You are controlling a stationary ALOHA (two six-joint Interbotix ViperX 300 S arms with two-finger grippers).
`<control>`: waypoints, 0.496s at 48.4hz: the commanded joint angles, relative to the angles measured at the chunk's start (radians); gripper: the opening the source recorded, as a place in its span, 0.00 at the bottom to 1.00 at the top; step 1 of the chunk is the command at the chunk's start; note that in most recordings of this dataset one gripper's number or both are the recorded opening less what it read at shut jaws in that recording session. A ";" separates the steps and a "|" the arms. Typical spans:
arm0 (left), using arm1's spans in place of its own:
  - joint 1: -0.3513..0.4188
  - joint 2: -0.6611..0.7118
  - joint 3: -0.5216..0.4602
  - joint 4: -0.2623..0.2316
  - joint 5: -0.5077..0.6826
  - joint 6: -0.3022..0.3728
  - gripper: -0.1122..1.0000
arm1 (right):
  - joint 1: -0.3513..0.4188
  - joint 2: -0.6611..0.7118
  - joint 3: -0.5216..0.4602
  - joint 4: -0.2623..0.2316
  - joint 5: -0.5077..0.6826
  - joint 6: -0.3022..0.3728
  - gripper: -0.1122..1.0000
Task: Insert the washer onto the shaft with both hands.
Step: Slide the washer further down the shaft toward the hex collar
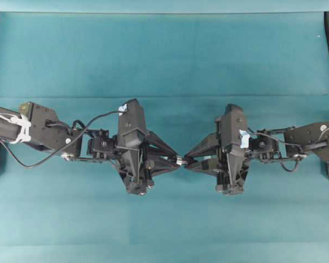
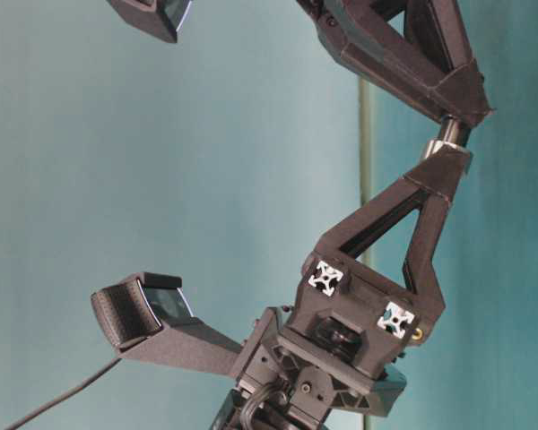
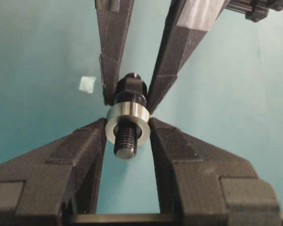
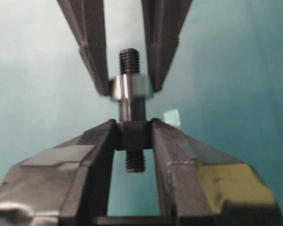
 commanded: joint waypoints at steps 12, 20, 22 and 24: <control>0.000 0.008 -0.048 0.003 0.029 0.009 0.41 | -0.008 0.003 -0.046 0.002 0.014 -0.026 0.10; 0.000 0.006 -0.044 0.003 0.038 0.011 0.41 | -0.008 0.003 -0.046 0.002 0.014 -0.026 0.10; 0.000 0.006 -0.043 0.003 0.040 0.009 0.41 | -0.008 0.003 -0.044 0.002 0.015 -0.026 0.10; 0.000 0.005 -0.043 0.003 0.038 0.009 0.41 | -0.008 0.003 -0.046 0.002 0.014 -0.026 0.10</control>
